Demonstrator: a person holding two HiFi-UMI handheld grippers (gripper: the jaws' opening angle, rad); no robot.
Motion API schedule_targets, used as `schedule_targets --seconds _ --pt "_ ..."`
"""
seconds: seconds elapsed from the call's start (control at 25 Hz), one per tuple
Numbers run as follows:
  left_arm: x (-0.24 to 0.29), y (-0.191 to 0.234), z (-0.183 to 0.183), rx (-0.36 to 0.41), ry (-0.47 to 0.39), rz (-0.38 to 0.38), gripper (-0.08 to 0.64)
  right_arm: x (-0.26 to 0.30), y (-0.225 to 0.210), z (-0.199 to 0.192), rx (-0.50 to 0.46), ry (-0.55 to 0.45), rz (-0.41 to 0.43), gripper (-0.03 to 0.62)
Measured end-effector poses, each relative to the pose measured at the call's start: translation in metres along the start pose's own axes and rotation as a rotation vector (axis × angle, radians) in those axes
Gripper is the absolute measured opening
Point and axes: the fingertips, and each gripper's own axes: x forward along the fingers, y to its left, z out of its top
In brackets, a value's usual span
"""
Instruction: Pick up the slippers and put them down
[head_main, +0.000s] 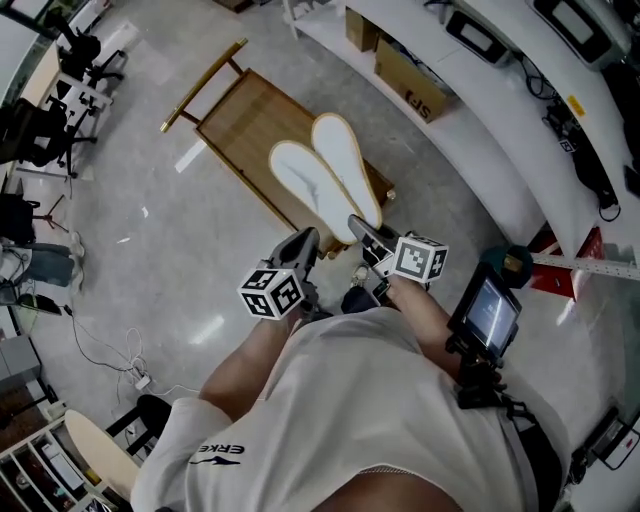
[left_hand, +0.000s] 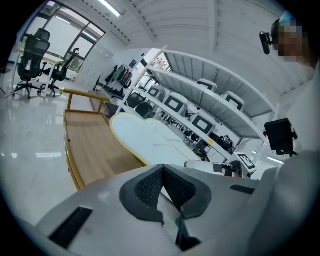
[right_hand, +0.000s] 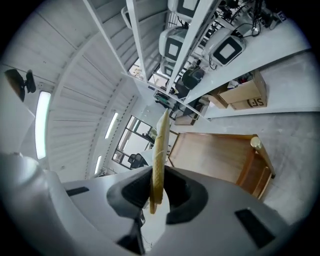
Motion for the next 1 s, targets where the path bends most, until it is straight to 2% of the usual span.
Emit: schedule_targets --seconds 0.44,0.8,1.0 --pt "-0.055 -0.007 0.078 0.010 -0.215 -0.039 0.003 -0.006 0.090 0.032 -0.100 -0.154 0.069 0.063" --pt "-0.093 -0.019 0.117 0.011 -0.308 -0.075 0.003 -0.016 0.151 0.039 -0.132 -0.234 0.121 0.063" --pt "-0.103 -0.026 0.127 0.023 -0.326 -0.106 0.003 -0.028 0.175 0.039 -0.156 -0.289 0.145 0.063"
